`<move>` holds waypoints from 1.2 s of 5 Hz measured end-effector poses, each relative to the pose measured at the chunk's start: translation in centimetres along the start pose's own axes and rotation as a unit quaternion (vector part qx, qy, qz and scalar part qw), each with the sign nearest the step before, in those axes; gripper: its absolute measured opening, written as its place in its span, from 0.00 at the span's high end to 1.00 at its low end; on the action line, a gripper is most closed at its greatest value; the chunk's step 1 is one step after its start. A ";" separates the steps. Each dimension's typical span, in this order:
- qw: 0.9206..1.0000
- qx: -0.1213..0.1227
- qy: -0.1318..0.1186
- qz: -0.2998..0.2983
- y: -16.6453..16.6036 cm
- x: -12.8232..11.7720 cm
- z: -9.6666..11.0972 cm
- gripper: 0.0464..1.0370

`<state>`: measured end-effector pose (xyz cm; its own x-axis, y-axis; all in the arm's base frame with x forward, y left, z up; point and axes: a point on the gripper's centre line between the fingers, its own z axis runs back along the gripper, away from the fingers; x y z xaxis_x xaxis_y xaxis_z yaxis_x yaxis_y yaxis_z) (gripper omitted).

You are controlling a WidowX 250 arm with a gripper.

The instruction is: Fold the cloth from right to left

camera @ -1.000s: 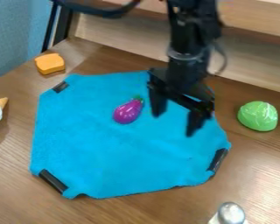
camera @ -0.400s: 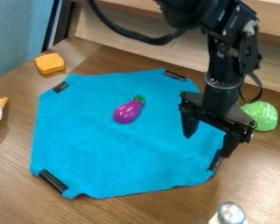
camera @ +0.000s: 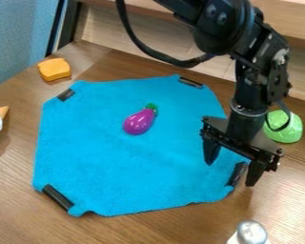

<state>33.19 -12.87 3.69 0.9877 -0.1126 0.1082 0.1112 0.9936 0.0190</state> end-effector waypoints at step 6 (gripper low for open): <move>0.999 -0.019 -0.004 0.026 1.4 -0.2 0.8 0.99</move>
<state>33.04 -11.42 4.49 0.9915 -0.0602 0.1154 0.0635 0.9977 -0.0250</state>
